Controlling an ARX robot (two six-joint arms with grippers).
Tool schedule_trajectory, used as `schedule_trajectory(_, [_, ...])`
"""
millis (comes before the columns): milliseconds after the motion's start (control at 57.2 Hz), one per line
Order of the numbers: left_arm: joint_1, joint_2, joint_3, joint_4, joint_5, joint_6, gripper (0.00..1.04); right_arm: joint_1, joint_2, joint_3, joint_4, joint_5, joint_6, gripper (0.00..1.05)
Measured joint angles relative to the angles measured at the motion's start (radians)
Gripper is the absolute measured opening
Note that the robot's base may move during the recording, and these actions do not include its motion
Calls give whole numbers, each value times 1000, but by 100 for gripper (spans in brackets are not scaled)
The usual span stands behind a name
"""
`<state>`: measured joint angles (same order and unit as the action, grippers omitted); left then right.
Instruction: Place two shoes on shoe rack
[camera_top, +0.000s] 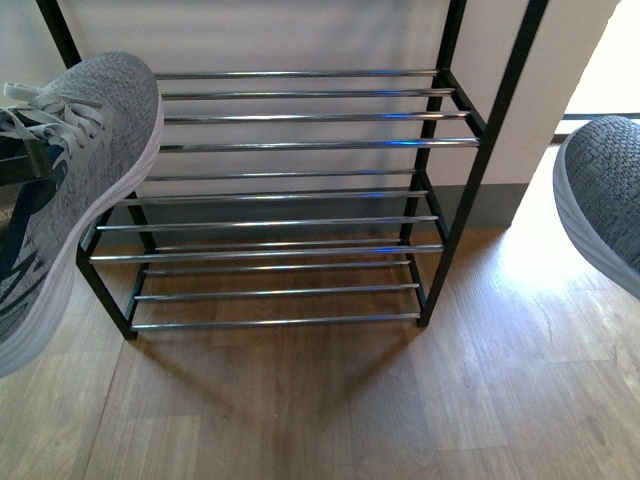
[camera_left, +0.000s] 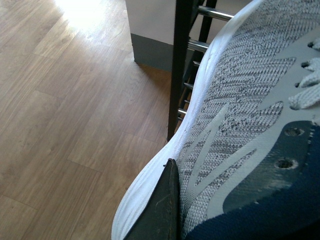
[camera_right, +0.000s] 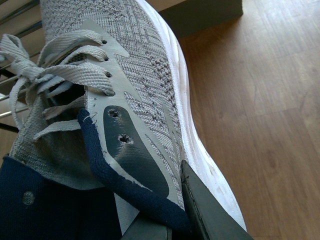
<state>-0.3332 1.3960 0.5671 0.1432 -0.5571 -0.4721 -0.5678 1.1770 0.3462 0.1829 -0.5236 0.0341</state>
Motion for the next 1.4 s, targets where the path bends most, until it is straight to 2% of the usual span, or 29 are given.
schedule_trajectory(1397, [-2, 1, 0, 0, 3, 0, 1, -2, -1, 0, 0, 0, 0, 1])
